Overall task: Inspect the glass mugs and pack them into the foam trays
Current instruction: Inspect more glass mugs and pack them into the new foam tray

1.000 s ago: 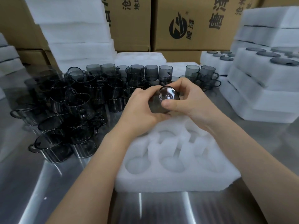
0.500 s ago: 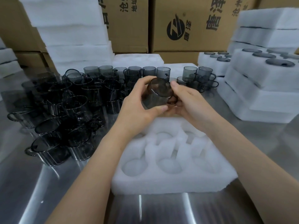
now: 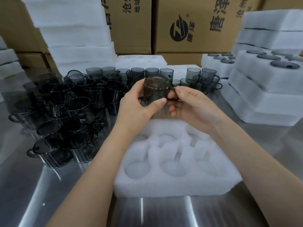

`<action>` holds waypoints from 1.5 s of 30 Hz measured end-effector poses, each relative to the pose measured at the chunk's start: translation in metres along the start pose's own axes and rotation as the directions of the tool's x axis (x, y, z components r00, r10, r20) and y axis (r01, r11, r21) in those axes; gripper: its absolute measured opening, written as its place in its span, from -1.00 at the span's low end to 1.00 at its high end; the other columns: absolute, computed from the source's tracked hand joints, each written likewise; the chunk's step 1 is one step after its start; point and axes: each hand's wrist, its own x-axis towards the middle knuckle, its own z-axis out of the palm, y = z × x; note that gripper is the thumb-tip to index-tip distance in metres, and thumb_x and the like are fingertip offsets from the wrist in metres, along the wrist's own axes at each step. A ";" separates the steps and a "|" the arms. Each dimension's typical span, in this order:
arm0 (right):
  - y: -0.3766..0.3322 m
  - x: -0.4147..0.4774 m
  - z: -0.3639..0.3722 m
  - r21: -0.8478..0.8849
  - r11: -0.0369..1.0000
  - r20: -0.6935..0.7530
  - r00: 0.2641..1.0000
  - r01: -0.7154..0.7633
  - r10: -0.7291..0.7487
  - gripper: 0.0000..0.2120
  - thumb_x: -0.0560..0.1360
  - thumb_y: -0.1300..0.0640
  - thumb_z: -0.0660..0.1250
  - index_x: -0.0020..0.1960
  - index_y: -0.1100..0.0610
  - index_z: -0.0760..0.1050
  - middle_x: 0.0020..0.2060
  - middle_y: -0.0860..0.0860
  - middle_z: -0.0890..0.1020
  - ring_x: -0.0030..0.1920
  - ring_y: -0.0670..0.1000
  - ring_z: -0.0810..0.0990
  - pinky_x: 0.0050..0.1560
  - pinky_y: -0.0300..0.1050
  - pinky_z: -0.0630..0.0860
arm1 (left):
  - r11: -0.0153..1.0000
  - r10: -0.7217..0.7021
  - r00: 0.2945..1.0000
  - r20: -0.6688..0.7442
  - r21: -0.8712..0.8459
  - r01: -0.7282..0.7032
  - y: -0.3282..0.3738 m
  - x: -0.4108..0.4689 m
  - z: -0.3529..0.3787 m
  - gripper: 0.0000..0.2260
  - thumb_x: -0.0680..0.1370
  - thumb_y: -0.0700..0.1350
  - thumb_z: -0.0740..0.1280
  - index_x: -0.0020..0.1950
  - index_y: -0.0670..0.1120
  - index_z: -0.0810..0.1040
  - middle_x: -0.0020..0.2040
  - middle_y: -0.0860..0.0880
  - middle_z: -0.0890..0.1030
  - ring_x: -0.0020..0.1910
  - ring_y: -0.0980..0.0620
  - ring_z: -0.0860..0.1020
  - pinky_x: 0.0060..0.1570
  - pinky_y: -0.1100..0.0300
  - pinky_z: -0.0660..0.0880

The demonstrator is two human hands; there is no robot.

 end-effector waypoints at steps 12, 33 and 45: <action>-0.003 -0.003 0.008 -0.270 0.933 -0.088 0.959 0.239 -0.271 -0.78 0.51 0.13 0.31 -0.21 0.00 0.70 -0.43 -0.04 0.54 -0.43 -0.03 0.49 -0.40 -0.18 0.48 | 0.934 -0.177 0.971 0.160 -0.283 0.217 0.002 -0.001 0.001 -0.63 0.60 0.02 0.21 0.14 -0.27 0.56 0.00 -0.19 0.66 -0.08 0.01 0.66 -0.22 0.39 0.49; 0.000 0.002 0.014 0.011 0.998 0.027 0.998 -0.055 0.055 -0.49 0.60 -0.07 0.16 0.46 0.18 0.30 0.35 0.23 0.49 0.22 0.23 0.55 0.15 0.19 0.54 | 0.945 -0.051 0.944 0.326 -0.290 0.151 0.000 -0.002 0.005 -0.50 0.56 0.04 0.20 0.49 -0.03 0.30 0.36 0.19 0.44 0.33 0.29 0.43 0.34 0.26 0.38; 0.003 -0.003 0.018 -0.442 0.882 -0.280 0.910 0.162 -0.307 -0.96 0.60 0.10 0.30 0.05 0.00 0.50 -0.22 -0.10 0.67 -0.15 -0.04 0.66 -0.17 -0.07 0.65 | 0.974 0.159 0.981 0.107 0.143 -0.174 0.005 -0.006 0.008 -0.38 0.33 -0.16 0.60 0.35 -0.02 0.48 0.22 0.08 0.56 0.21 0.19 0.50 0.27 0.24 0.41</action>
